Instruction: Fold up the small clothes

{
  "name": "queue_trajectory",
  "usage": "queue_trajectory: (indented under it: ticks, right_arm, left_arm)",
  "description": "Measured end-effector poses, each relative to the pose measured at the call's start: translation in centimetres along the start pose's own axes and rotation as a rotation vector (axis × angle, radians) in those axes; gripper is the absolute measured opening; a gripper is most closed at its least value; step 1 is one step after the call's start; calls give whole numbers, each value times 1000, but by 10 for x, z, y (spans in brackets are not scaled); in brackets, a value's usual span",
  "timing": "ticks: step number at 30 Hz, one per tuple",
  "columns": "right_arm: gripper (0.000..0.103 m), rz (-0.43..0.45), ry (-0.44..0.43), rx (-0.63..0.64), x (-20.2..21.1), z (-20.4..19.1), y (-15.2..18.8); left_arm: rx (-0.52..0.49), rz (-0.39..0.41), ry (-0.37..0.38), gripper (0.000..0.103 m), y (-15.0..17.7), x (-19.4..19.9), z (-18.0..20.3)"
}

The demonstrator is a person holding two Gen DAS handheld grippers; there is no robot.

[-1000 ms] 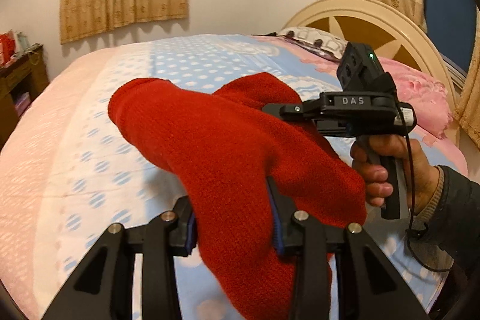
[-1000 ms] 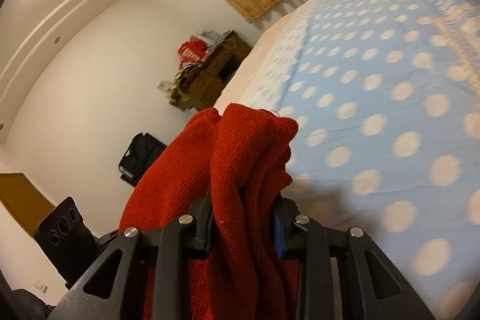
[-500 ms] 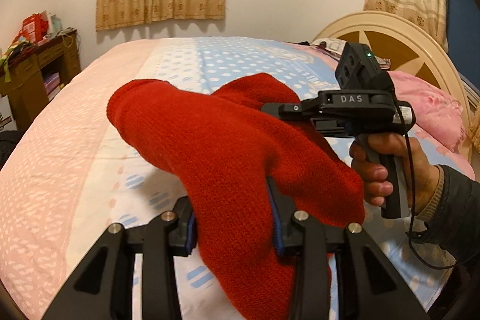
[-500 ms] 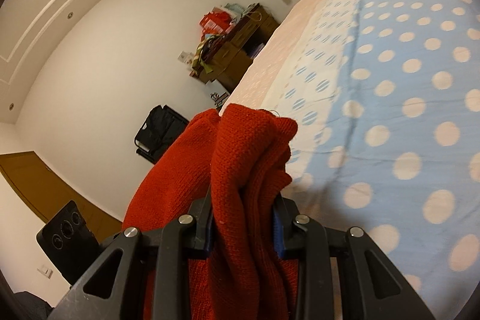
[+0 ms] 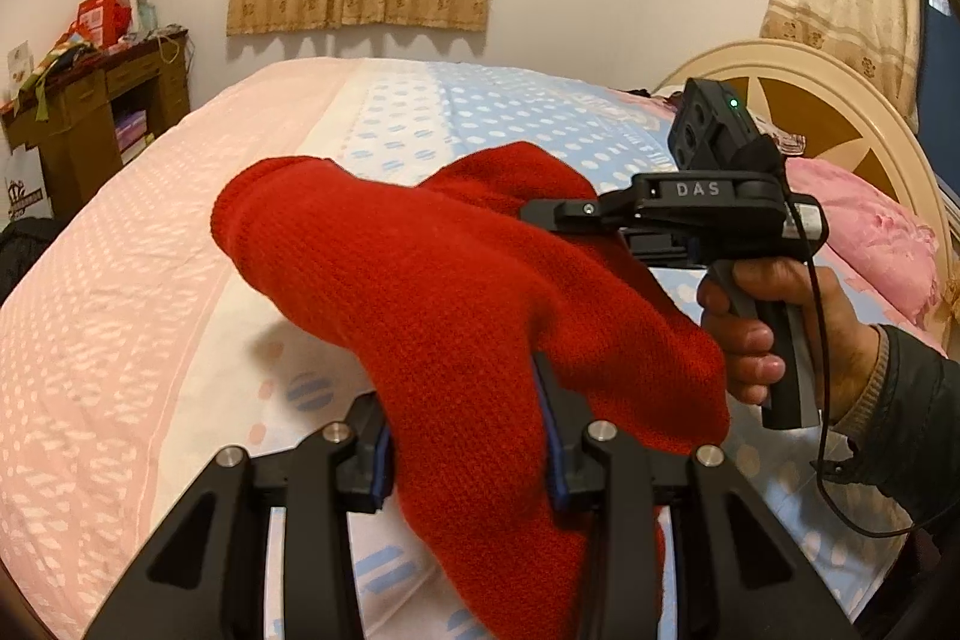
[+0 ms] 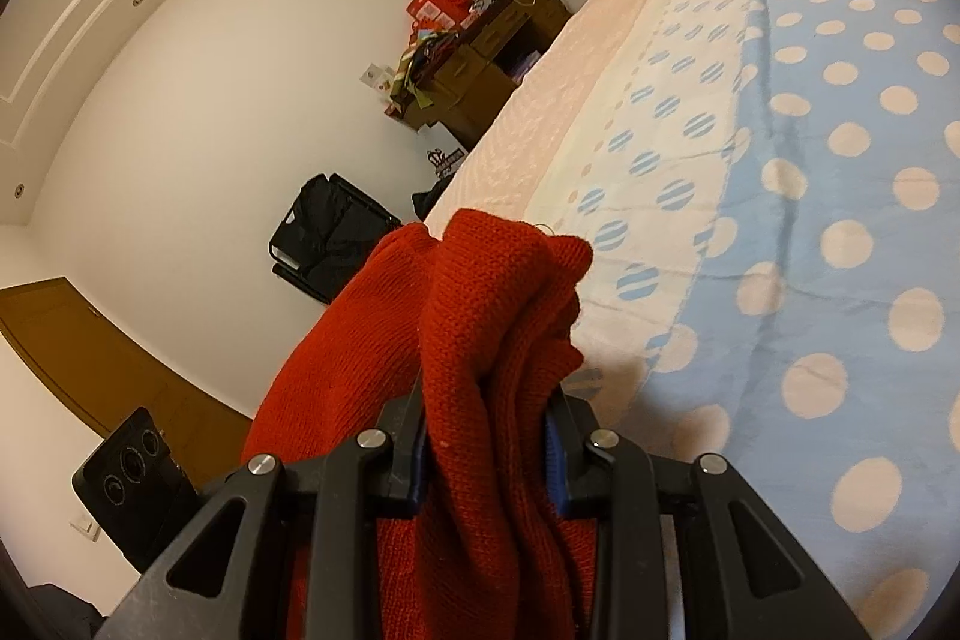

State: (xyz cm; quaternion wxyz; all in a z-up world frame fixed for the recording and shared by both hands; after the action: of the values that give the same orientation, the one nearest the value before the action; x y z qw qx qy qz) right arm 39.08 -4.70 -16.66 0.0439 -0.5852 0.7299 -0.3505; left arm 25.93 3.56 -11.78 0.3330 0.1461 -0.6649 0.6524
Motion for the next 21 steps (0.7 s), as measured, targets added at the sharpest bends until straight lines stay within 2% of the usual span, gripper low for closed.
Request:
queue_trajectory:
  ticks: [21]
  right_arm:
    - [30, -90, 28, -15, -53, 14, 14]
  left_arm:
    - [58, -51, -13, 39, 34, -4, -24]
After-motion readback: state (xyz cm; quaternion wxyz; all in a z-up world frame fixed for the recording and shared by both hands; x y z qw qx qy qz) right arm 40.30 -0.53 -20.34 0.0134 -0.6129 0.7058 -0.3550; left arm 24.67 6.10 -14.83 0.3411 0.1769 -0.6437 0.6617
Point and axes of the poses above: each gripper's, at about its wrist camera, not at the fingertips, and x roughly against the way its jaws point, z to its right, y to its underside, the point moved 8 cm from there along -x, roughly the way its jaws point, and after that the axes turned 8 degrees about -y, right-handed, at the moved point
